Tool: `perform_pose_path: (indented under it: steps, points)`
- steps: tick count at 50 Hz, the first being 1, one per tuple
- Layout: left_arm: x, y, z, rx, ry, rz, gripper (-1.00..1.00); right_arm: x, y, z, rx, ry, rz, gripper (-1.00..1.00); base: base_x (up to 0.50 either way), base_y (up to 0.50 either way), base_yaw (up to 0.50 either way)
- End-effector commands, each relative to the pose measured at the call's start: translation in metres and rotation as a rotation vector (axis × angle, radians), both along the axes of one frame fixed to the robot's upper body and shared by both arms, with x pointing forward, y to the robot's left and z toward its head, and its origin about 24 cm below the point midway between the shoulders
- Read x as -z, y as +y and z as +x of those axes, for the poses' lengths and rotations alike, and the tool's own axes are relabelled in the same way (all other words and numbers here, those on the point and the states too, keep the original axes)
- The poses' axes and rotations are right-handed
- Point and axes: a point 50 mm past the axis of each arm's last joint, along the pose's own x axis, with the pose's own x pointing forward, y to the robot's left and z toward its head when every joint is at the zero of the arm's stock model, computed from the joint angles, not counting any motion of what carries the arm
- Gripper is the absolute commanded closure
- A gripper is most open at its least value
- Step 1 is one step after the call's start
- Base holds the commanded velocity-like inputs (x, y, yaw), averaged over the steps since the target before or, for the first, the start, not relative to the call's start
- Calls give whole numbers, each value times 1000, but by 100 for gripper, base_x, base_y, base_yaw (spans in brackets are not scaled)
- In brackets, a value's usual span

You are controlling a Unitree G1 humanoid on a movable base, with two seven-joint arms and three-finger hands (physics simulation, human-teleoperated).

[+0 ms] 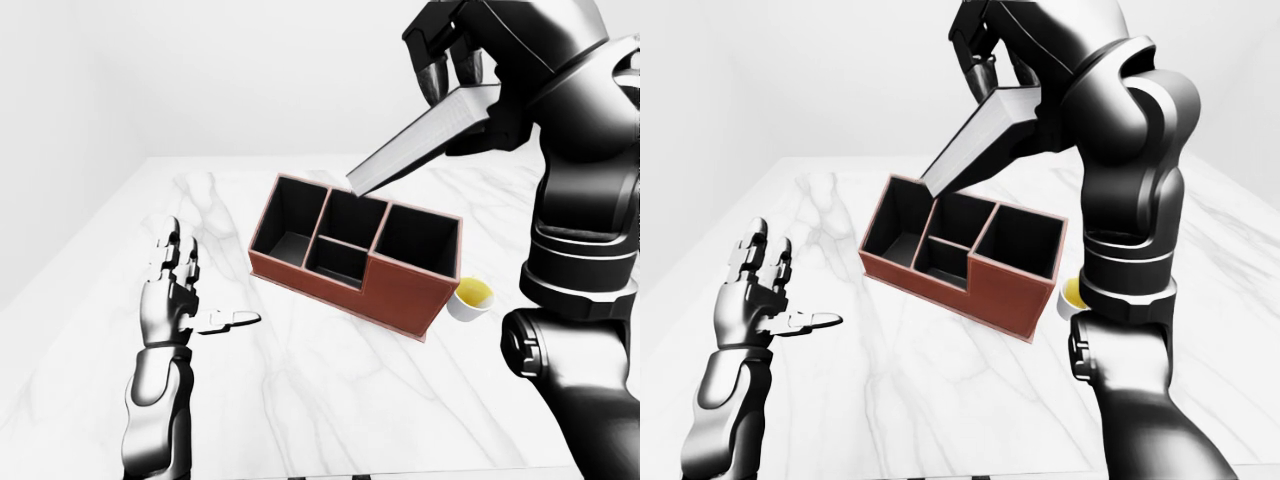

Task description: Pick up the book and place it in the right compartment of the caddy.

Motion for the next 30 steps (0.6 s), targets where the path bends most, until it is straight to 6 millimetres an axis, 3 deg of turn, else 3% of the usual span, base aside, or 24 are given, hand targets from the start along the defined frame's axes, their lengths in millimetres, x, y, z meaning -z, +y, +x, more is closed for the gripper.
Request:
perform_pose_path:
  steps: [1, 19, 30]
  points:
    - [0, -1, 0, 5, 1, -1, -100, -9, -7, 27, 111, 35, 21, 100, 0, 0, 0]
    - [-2, -4, 2, 13, -1, 4, -100, 28, -18, 61, 271, 193, -50, 100, 0, 0, 0]
    - [0, -5, 3, 17, 2, 5, -100, 45, -15, 67, 301, 236, -84, 100, 0, 0, 0]
